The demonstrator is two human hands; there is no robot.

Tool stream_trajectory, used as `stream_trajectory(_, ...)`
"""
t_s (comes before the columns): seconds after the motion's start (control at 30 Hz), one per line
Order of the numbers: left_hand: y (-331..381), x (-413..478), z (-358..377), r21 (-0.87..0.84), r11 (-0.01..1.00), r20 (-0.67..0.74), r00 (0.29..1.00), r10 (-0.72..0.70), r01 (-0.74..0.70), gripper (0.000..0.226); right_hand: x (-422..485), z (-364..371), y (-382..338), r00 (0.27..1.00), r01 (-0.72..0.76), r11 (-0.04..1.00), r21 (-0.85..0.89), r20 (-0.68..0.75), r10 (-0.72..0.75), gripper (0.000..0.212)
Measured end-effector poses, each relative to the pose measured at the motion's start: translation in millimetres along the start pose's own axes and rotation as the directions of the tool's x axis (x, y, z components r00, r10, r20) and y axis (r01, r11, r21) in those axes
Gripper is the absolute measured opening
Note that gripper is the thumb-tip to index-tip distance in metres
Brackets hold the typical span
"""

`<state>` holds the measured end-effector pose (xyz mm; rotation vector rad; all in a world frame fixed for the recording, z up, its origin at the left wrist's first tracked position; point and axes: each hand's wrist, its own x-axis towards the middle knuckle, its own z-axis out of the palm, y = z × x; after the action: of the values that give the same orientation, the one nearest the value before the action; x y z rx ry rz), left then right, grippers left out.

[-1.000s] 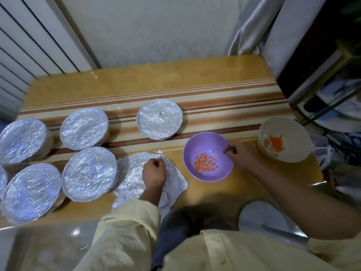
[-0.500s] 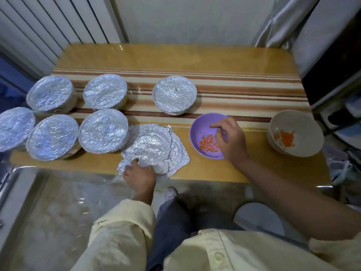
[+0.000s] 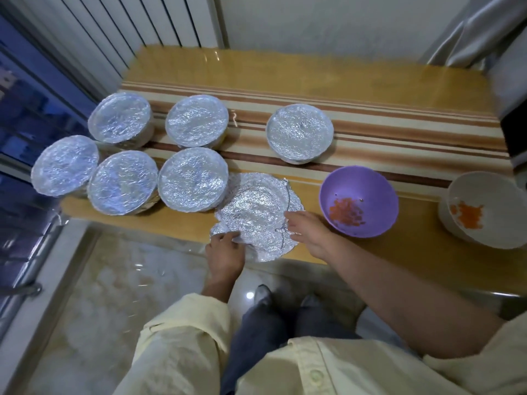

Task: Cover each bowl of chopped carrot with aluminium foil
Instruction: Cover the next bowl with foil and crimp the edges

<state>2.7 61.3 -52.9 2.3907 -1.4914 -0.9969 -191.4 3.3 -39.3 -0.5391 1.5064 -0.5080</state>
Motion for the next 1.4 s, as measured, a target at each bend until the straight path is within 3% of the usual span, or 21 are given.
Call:
stream_trajectory(0.13,-7.9,5.3,-11.0,-0.031,1.000,0.043,0.999,0.007,-0.006,0.032,4.4,23.7,-4.4,0.999,-0.051,0.997,0.053,0.001,0.051,0.048)
stream_trajectory(0.27,-17.6,14.6,-21.3,-0.036,0.997,0.127,0.990,0.066,-0.062,0.031,4.6,45.2,1.4,0.998,0.049,0.998,0.037,-0.038,-0.047,0.054)
stream_trajectory(0.37,-24.7,22.0,-28.1,-0.074,0.987,0.116,0.982,0.151,-0.143,0.031,-2.3,53.0,-4.8,0.976,0.175,0.982,-0.065,-0.117,-0.182,0.013)
stream_trajectory(0.43,-21.5,25.8,-32.7,-0.112,0.978,0.086,0.978,0.188,-0.178,0.032,-9.8,52.4,-15.0,0.948,0.265,0.950,-0.166,-0.137,-0.289,0.025)
stream_trajectory(0.57,-0.1,30.0,-36.3,-0.190,0.967,0.062,0.981,0.183,-0.168,0.022,-24.5,41.4,-30.4,0.869,0.392,0.857,-0.334,-0.171,-0.464,0.027)
stream_trajectory(0.7,29.9,25.3,-33.9,-0.402,0.915,0.118,0.990,0.072,-0.018,0.048,-36.4,13.5,-34.1,0.803,0.476,0.815,-0.331,-0.213,-0.556,0.035)
stream_trajectory(0.8,54.8,21.8,-31.0,-0.620,0.780,0.172,0.985,0.030,0.084,0.067,-47.4,-10.8,-34.1,0.800,0.499,0.840,-0.213,-0.260,-0.541,0.019)
stream_trajectory(0.9,78.0,16.8,-28.2,-0.717,0.694,0.163,0.983,0.086,0.058,0.038,-59.1,-34.0,-38.0,0.792,0.496,0.863,-0.099,-0.355,-0.496,0.003)
stream_trajectory(1.03,101.8,13.6,-15.8,-0.705,0.709,0.153,0.972,0.178,-0.019,0.044,-71.1,-67.6,-37.0,0.774,0.524,0.852,0.010,-0.424,-0.471,0.007)
stream_trajectory(1.1,116.7,8.9,-7.8,-0.704,0.710,0.182,0.960,0.211,-0.023,0.044,-73.7,-87.1,-32.0,0.769,0.499,0.866,0.027,-0.475,-0.429,0.019)
stream_trajectory(1.17,133.2,4.1,2.1,-0.688,0.726,0.202,0.954,0.222,-0.023,0.043,-73.7,-106.2,-25.7,0.761,0.451,0.893,0.005,-0.525,-0.381,0.018)
stream_trajectory(1.3,157.9,-8.5,19.6,-0.656,0.754,0.253,0.951,0.178,0.034,0.036,-72.1,-135.4,-15.4,0.770,0.363,0.931,-0.024,-0.555,-0.314,0.016)
stream_trajectory(1.4,165.6,-8.5,29.8,-0.638,0.770,0.214,0.967,0.141,0.029,0.043,-68.2,-147.5,-10.5,0.811,0.310,0.950,-0.041,-0.510,-0.287,0.022)
